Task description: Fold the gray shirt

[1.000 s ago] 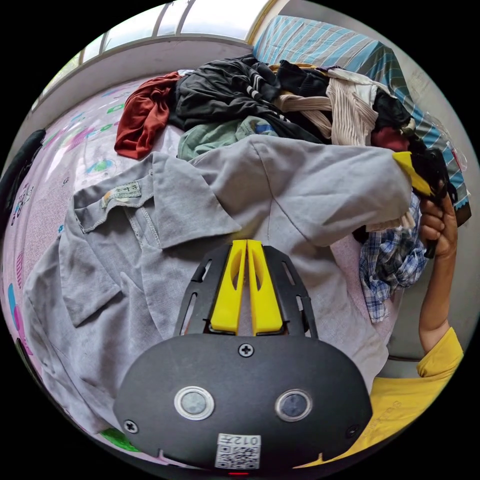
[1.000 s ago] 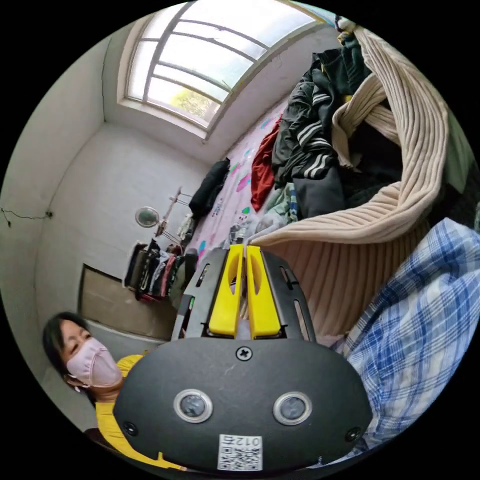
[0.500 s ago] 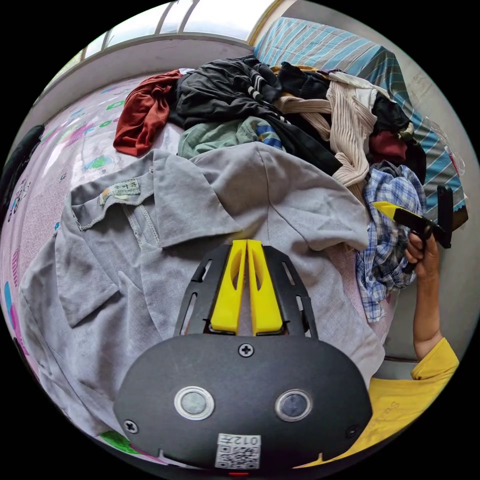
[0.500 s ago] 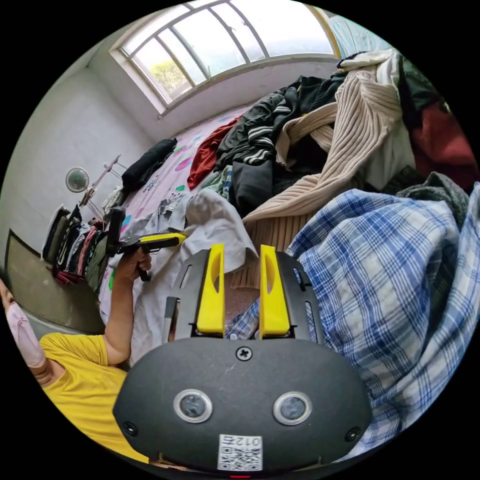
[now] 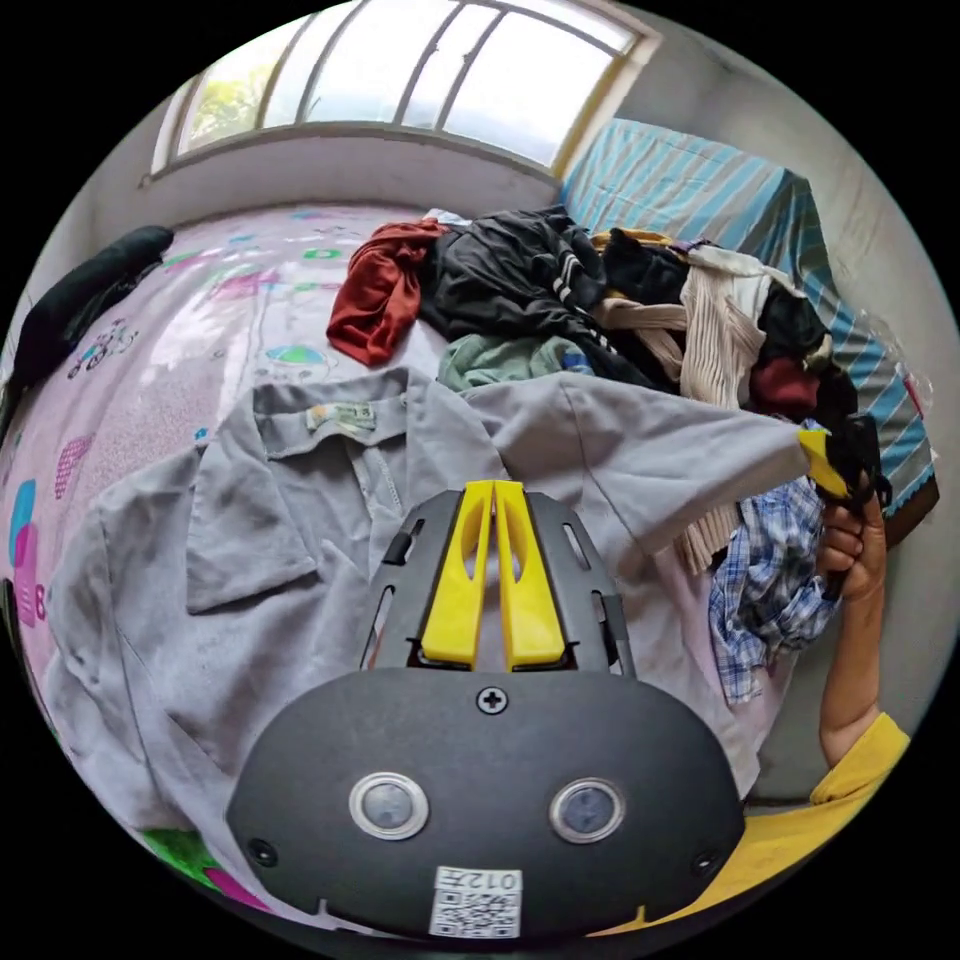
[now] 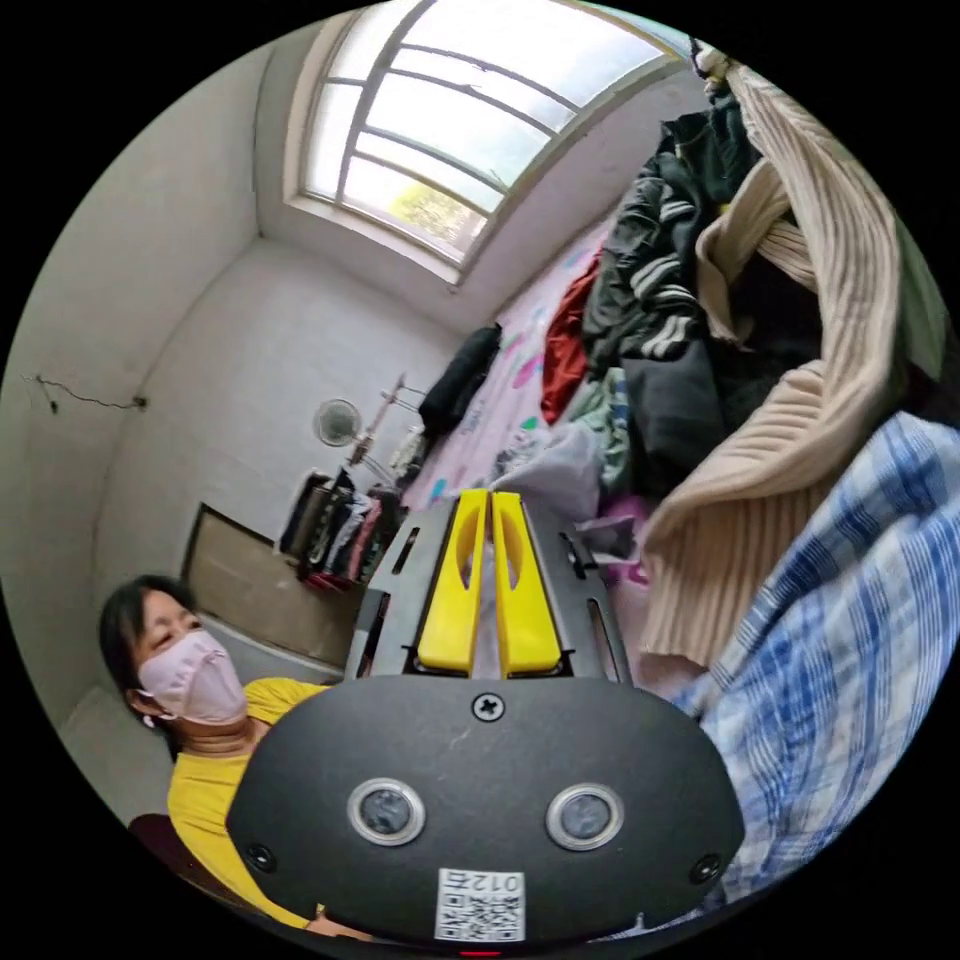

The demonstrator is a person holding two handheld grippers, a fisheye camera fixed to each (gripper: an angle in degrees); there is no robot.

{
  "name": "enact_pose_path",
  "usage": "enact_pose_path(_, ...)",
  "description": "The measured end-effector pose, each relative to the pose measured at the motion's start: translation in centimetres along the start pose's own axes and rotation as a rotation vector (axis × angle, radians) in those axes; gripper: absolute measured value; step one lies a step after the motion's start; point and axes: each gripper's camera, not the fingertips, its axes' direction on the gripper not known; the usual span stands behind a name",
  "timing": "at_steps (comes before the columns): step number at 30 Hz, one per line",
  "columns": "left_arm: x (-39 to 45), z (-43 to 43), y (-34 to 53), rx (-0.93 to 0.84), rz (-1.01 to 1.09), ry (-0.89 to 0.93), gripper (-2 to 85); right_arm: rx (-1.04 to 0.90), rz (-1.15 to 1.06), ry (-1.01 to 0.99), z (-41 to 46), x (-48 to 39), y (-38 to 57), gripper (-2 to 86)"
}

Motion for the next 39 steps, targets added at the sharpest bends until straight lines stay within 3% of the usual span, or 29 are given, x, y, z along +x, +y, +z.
enact_pose_path(3,-1.9,1.6,0.2,-0.101,-0.05,0.002,0.5,-0.03,-0.016,-0.082,1.5,-1.2,-2.6,1.4)
enact_pose_path(9,-4.8,0.7,1.0,-0.08,-0.094,0.066,0.5,-0.111,0.022,-0.202,6.8,-2.4,-6.5,1.3)
enact_pose_path(17,-11.4,-5.7,3.7,0.077,-0.222,0.093,0.6,-0.236,-0.021,-0.023,17.2,-4.0,-7.1,1.5)
enact_pose_path(21,-15.0,-6.2,5.2,0.129,-0.303,0.32,0.6,-0.26,-0.034,0.023,20.9,-3.7,-6.7,1.4)
enact_pose_path(24,-16.1,-6.2,5.6,0.13,-0.298,0.407,0.6,-0.263,-0.025,0.048,23.1,-3.1,-6.1,1.4)
enact_pose_path(29,-17.4,-7.5,6.2,0.085,-0.271,0.305,1.2,-0.189,-0.017,0.093,23.8,-2.6,-5.0,1.5)
enact_pose_path(36,-16.6,-8.9,6.3,0.107,-0.028,0.422,6.1,-0.184,-0.081,0.198,25.0,-4.2,-4.2,1.9)
enact_pose_path(39,-16.5,-8.4,6.2,0.058,-0.036,0.316,4.7,-0.234,-0.139,0.228,26.5,-5.7,-3.4,2.4)
